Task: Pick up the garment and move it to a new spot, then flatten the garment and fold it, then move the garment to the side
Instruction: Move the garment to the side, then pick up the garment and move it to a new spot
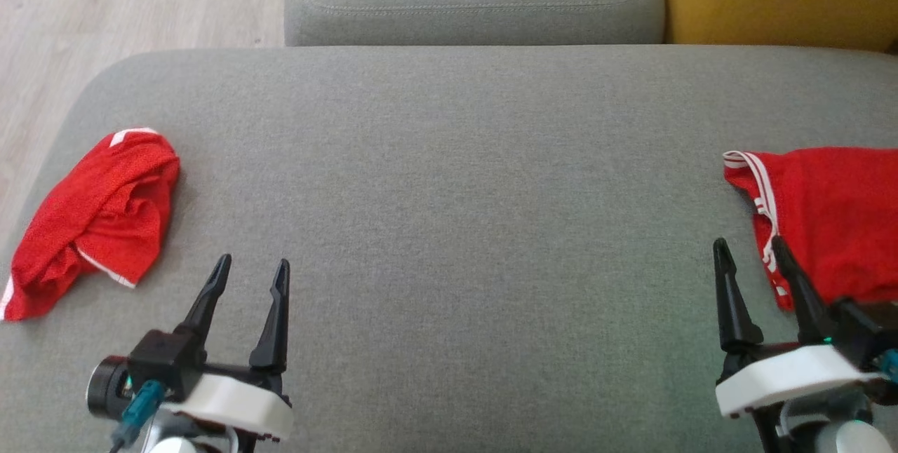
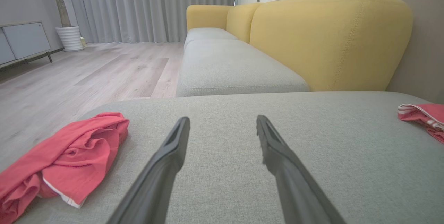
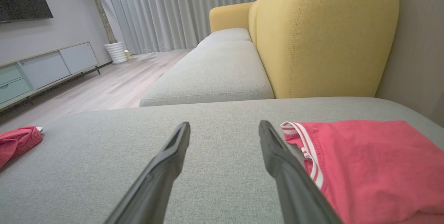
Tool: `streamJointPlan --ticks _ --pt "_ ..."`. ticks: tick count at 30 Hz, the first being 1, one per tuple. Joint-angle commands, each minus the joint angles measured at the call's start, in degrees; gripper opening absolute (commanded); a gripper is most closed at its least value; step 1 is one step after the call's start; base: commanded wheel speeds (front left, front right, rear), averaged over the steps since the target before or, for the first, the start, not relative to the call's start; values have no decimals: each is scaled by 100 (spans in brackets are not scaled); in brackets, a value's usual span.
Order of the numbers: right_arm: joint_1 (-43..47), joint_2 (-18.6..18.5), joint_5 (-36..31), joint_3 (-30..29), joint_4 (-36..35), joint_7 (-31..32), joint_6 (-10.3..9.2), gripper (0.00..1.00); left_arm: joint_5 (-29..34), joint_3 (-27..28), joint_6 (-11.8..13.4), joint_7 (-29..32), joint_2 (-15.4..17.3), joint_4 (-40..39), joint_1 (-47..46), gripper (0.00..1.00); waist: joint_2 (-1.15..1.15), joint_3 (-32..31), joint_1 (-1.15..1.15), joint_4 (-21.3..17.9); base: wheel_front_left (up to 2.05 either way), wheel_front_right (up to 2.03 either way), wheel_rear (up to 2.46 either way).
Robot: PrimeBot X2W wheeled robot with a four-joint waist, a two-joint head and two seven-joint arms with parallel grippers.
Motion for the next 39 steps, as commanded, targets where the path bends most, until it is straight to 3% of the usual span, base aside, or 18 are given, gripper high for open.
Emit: streamJointPlan --ticks 1,29,39 --pt "-118 -29 25 124 -237 20 37 100 -46 190 38 14 101 -221 -150 100 0 -12 0 -17 0 0 0" --pt "-58 -29 39 43 -315 61 37 100 -134 114 137 43 178 -298 -215 100 0 33 0 -20 0 0 0" --pt "-19 -29 64 -45 -335 54 37 100 -174 69 149 11 151 -276 -334 100 0 56 0 207 0 0 0"
